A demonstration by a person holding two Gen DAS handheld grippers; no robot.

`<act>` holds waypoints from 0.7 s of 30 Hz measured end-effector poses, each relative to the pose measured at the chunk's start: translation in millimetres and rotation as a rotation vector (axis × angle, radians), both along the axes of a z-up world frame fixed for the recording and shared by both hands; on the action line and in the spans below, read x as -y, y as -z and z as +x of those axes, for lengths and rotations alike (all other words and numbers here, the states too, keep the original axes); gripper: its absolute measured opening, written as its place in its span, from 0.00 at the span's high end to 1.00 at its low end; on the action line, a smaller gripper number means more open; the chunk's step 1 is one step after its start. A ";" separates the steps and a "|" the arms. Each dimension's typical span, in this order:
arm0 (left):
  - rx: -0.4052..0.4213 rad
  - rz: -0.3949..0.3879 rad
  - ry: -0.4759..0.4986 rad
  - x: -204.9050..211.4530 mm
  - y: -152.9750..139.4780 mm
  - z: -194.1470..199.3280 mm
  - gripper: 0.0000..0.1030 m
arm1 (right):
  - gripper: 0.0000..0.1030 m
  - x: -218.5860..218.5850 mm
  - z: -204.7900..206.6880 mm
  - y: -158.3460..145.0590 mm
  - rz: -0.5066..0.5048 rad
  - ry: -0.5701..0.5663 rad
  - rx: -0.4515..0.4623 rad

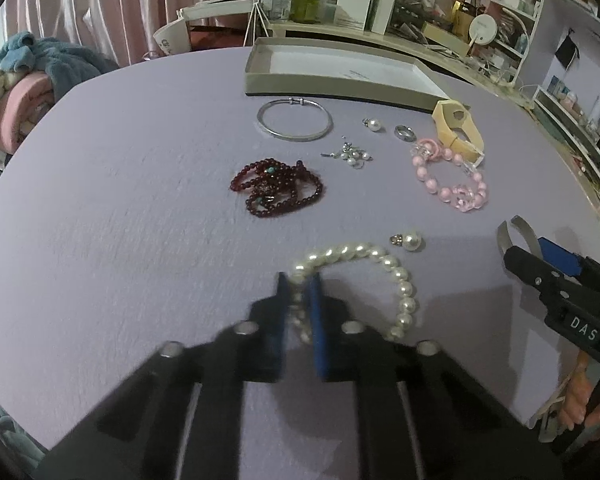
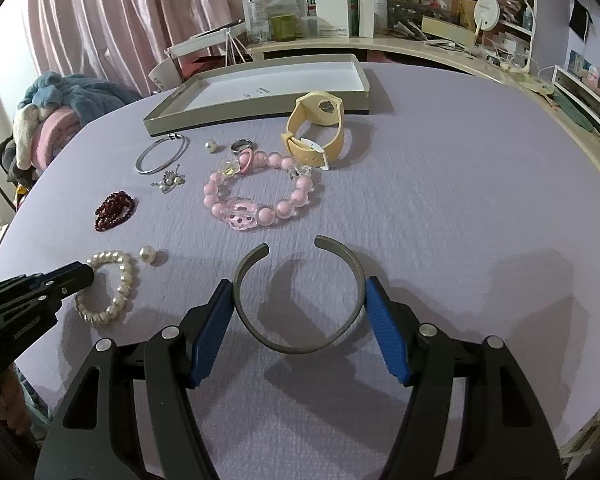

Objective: Organize jewelry
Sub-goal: 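Carry the cuff bangle and pearl bracelet into the tray and release both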

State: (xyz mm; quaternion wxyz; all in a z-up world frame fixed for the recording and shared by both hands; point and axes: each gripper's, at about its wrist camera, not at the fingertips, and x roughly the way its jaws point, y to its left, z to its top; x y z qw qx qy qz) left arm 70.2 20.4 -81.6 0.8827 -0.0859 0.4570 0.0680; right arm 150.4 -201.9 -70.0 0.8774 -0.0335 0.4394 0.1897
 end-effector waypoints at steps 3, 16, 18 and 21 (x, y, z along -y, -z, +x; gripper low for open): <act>0.004 -0.022 0.010 -0.1 -0.3 -1.3 0.91 | 0.34 -0.1 -0.5 -1.7 0.006 -0.001 0.003; 0.164 -0.137 0.181 13.1 -70.4 -9.1 0.91 | 0.34 -8.3 7.8 -41.1 0.064 -0.042 0.061; 0.187 -0.136 0.199 17.1 -82.5 -9.4 0.91 | 0.34 -10.5 10.8 -48.8 0.071 -0.051 0.074; 0.216 -0.135 0.209 18.2 -101.3 -4.1 0.91 | 0.34 -13.8 16.5 -58.6 0.079 -0.059 0.092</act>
